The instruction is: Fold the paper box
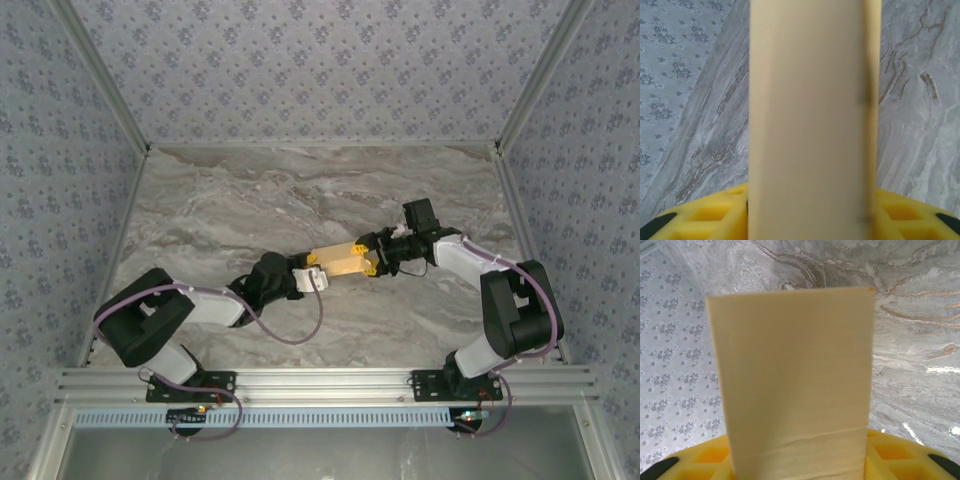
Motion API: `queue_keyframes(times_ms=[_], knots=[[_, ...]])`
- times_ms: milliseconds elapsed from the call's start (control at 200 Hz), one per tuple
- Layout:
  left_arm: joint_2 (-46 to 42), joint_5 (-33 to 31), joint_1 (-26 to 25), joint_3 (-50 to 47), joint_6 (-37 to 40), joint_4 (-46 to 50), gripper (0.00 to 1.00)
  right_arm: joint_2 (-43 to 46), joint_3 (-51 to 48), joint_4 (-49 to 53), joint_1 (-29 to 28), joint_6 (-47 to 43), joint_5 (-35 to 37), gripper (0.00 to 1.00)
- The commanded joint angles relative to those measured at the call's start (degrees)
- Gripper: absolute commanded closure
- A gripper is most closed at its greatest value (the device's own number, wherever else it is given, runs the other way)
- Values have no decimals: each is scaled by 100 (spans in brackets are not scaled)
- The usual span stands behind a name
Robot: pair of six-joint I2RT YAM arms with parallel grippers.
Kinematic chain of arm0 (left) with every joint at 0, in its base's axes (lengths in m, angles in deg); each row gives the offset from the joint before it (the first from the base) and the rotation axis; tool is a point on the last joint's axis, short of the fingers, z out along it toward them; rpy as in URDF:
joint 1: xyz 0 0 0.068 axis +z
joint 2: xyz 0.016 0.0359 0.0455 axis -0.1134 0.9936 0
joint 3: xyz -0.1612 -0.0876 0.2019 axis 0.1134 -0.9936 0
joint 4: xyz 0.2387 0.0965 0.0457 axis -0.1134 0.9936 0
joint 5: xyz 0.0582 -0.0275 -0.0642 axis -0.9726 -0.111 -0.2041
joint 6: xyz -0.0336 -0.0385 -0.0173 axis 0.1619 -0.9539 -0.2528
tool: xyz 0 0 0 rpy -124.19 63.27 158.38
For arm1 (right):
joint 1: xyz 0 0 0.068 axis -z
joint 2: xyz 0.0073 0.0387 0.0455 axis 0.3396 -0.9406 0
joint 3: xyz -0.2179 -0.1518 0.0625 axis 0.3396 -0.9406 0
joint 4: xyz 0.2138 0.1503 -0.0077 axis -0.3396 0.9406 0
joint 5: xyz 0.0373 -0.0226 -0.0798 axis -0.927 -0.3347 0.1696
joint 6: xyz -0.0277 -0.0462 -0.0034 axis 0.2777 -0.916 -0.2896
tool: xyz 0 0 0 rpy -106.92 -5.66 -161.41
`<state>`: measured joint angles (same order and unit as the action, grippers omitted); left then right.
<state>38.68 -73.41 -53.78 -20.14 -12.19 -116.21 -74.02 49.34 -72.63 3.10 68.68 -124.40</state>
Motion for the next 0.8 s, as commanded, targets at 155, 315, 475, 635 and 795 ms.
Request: queue_keyframes(times_ms=[155,315,475,635,795], knots=[[-249,153,-2,825,-314,1890,56,48,508,1234,370,-1146,-134,20],[-583,444,113,1344,-501,3328,56,-10,1199,2471,866,-2865,-47,9],[-844,1033,281,2004,-719,4763,56,131,1089,2326,1354,-4062,109,8],[-576,1219,377,2823,-808,6183,56,640,805,1223,1340,-5110,1921,4],[-188,1401,570,3436,-738,7406,55,1695,-863,-1930,1217,-5952,1586,0]])
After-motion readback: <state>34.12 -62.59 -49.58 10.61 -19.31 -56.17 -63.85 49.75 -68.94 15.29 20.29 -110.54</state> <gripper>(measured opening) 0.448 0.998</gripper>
